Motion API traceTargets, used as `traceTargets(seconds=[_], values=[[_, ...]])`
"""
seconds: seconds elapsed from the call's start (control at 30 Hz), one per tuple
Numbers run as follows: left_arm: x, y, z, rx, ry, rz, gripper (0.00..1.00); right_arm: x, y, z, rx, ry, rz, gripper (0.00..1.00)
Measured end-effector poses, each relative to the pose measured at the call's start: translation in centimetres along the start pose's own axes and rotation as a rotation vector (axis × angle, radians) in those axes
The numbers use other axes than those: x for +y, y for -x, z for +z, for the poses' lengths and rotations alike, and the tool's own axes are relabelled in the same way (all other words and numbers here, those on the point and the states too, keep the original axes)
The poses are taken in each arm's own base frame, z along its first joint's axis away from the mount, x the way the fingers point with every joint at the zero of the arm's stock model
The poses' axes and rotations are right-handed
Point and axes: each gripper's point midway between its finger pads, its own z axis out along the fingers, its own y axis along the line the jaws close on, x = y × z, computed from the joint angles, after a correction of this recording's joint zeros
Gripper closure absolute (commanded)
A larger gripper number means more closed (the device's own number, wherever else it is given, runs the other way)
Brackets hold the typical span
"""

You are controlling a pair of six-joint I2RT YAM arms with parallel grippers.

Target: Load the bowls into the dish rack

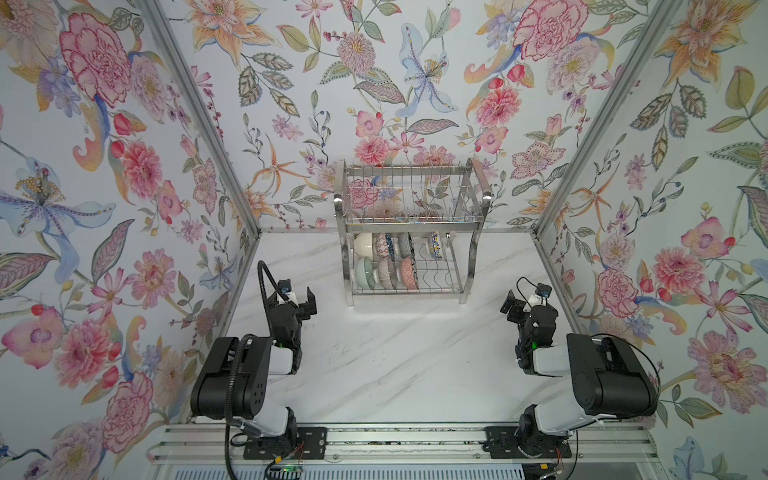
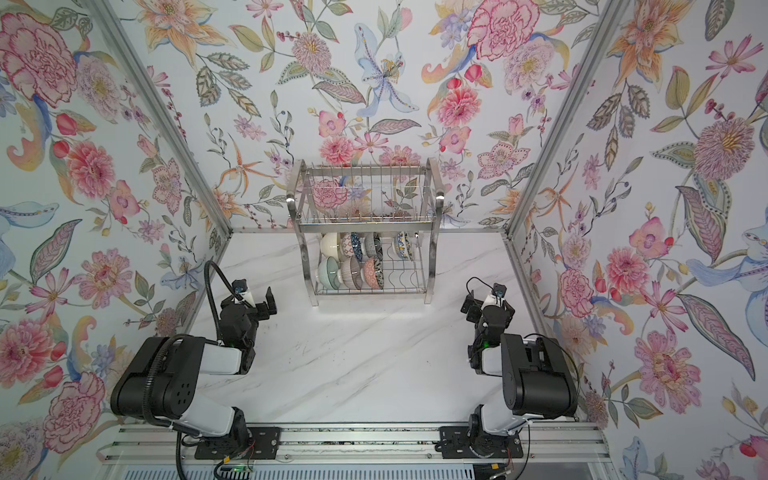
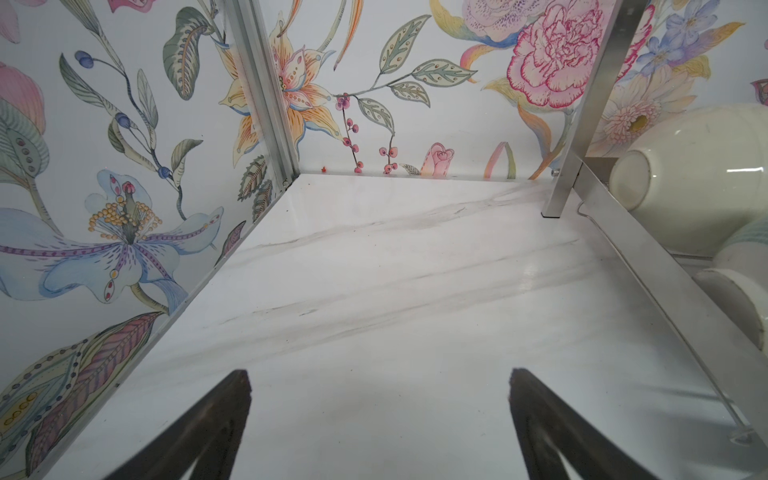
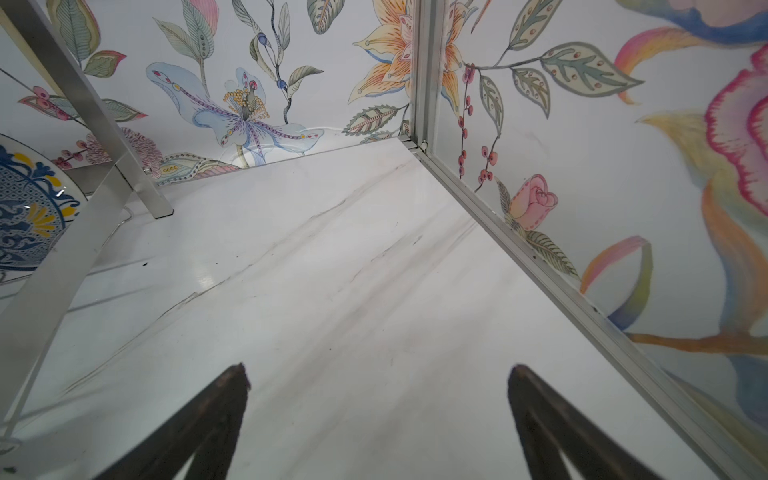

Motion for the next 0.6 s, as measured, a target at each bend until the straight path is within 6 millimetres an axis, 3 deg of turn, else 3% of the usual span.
traceTargets(seconds=[0.6], values=[[0.06,0.16,-0.01,-0.007,0.004,0.001,0.01,0.39,-0.03,-0.05,0.001,0.01,-0.002,0.02]])
